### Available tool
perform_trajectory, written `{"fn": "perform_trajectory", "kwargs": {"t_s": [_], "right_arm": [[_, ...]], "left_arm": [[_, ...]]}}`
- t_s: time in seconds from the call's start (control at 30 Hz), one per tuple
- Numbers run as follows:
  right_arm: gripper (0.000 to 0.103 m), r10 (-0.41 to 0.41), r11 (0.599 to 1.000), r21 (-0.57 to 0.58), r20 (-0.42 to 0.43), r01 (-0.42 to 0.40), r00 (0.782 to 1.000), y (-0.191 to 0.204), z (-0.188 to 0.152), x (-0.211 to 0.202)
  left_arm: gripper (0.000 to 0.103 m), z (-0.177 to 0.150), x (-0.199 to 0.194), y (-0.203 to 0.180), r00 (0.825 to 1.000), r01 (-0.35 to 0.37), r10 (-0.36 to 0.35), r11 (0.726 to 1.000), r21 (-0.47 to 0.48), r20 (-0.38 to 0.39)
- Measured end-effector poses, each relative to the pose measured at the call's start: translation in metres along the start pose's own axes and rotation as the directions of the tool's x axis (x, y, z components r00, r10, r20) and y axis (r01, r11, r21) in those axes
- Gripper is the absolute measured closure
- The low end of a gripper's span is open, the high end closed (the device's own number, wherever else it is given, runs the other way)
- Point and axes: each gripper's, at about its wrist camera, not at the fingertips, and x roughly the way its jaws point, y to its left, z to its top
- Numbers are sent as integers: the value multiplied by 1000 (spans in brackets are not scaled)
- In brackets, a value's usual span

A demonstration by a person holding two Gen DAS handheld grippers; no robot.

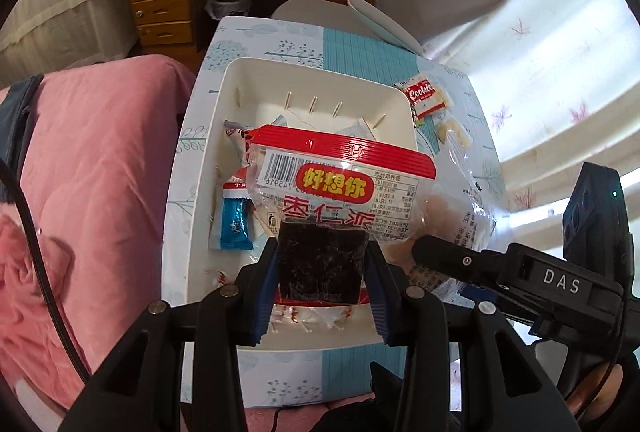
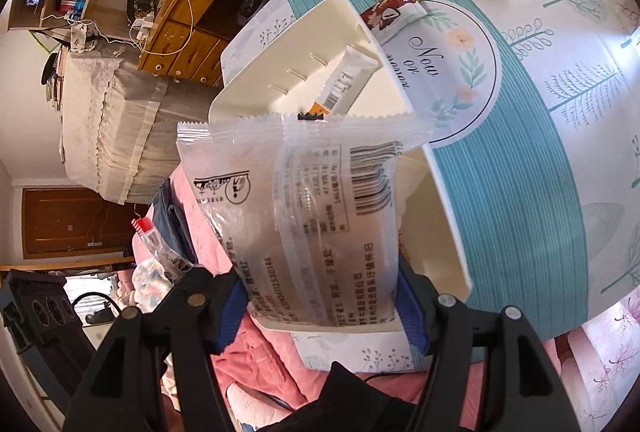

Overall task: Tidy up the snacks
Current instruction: 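Open both grippers to drop the bag and date cup into the tray, then withdraw both grippers from the tray toward the snacks on the cloth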

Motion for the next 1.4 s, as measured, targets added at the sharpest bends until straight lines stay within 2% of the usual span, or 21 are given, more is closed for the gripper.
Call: {"fn": "perform_trajectory", "kwargs": {"t_s": [0.27, 0.3, 0.37, 0.43, 0.53, 0.7, 0.97, 1.4], "right_arm": [[34, 5, 999, 39, 23, -6, 1000, 6, -16, 10], [32, 10, 999, 47, 26, -11, 1000, 6, -18, 10], [30, 12, 998, 67, 31, -14, 999, 4, -19, 12], [21, 20, 996, 88, 30, -22, 999, 1, -21, 13], [21, 40, 992, 115, 51, -45, 998, -4, -23, 10], [21, 46, 991, 120, 84, -56, 995, -8, -23, 1], [21, 46, 991, 124, 69, -55, 997, -22, -20, -9], [21, 27, 996, 86, 16, -29, 1000, -69, 10, -45]], "left_arm": [[62, 4, -2, 13, 1000, 17, -17, 998, 58, -4], [59, 4, -3, 14, 1000, 18, -17, 998, 60, -5], [36, 4, -3, 15, 1000, 22, -21, 998, 63, -8], [29, 4, -3, 17, 1000, 18, -18, 998, 66, -6], [24, 3, -3, 17, 1000, 14, -13, 998, 68, -11], [24, 1, -5, 12, 1000, 14, -13, 998, 65, -7], [23, -3, -5, -5, 1000, 9, -9, 999, 49, 11], [23, -9, 9, -74, 1000, 3, -3, 1000, -1, 12]]}}
